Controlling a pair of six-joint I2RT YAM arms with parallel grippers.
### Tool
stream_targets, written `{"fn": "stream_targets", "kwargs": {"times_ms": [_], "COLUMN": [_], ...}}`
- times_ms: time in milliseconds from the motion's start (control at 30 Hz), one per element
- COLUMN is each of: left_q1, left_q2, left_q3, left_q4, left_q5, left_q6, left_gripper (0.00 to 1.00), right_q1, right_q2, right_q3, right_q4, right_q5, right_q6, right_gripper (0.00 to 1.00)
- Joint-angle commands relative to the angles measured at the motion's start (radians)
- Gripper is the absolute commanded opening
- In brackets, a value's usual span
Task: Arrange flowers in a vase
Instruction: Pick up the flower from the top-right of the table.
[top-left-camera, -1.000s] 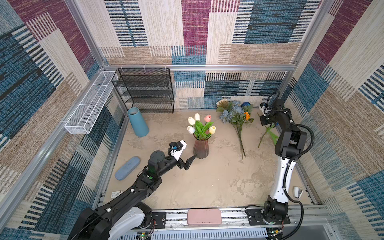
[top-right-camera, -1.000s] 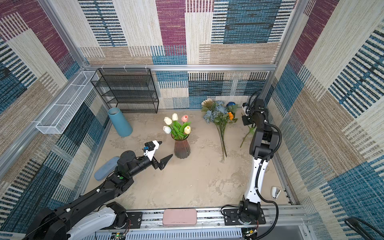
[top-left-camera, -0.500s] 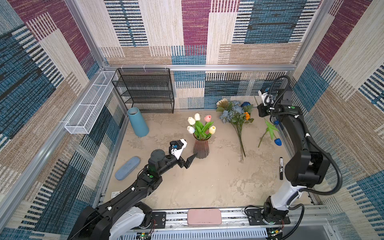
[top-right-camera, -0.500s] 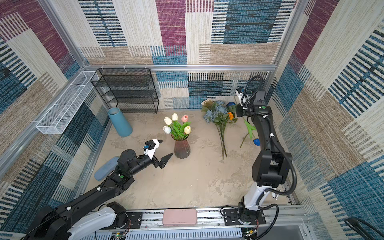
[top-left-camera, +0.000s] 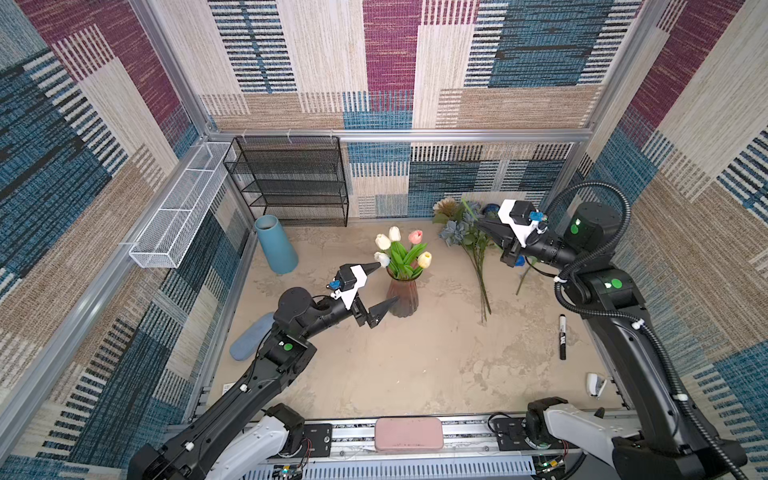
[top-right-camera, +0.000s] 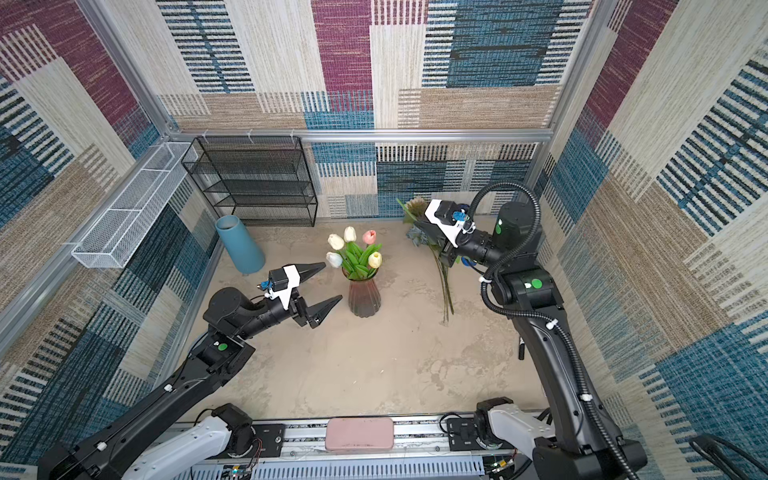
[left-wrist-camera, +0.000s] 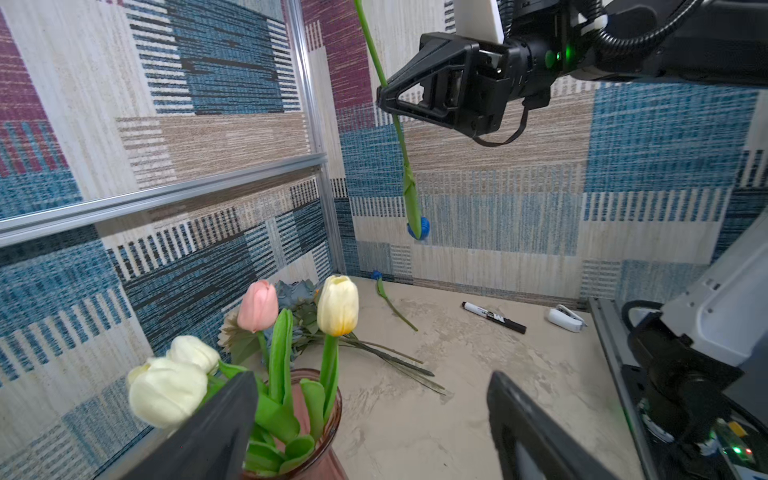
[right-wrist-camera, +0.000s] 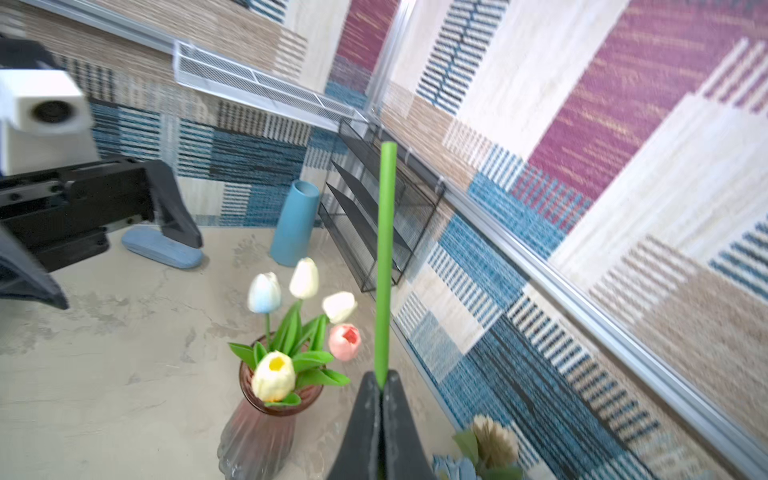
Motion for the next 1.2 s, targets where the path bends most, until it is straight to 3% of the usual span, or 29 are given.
{"fn": "stream_targets", "kwargs": {"times_ms": [0,200,300,467,767,1167], "left_q1": [0.000,0.001,-0.002,-0.007,-0.008,-0.008], "left_q2": [0.014,0.057,0.071,0.063,0.068,0.060], "left_q3": [0.055,0.115,0.146,0.158,0.153,0.136], "left_q4": [-0.006,0.085,0.093,0.118,0.193,0.167], "left_q5": [0.121,0.219,0.254,0.276,0.268,0.144], "left_q6": [-0.057,-0.152,-0.172,-0.197,-0.214,-0.195], "left_gripper": [0.86,0.82,0.79,0.71,0.42,0.44], "right_q1": [0.080,0.346,0.415,0.457,0.517,0.556], "right_q2": [-0.012,0.026,0.058,0.111,0.155,0.132], "right_q3": [-0.008,-0.006,-0.005,-0.006,0.004,0.004], "right_q4": [0.029,-0.001,-0.011,-0.025,-0.039,-0.057], "right_q5": [-0.108,0.042,0.106,0.180,0.209,0.190], "right_q6": [-0.059,-0.125,-0.138,-0.148,-0.160,-0.169], "right_gripper": [0.00,0.00,0.00,0.00,0.00,0.00]}}
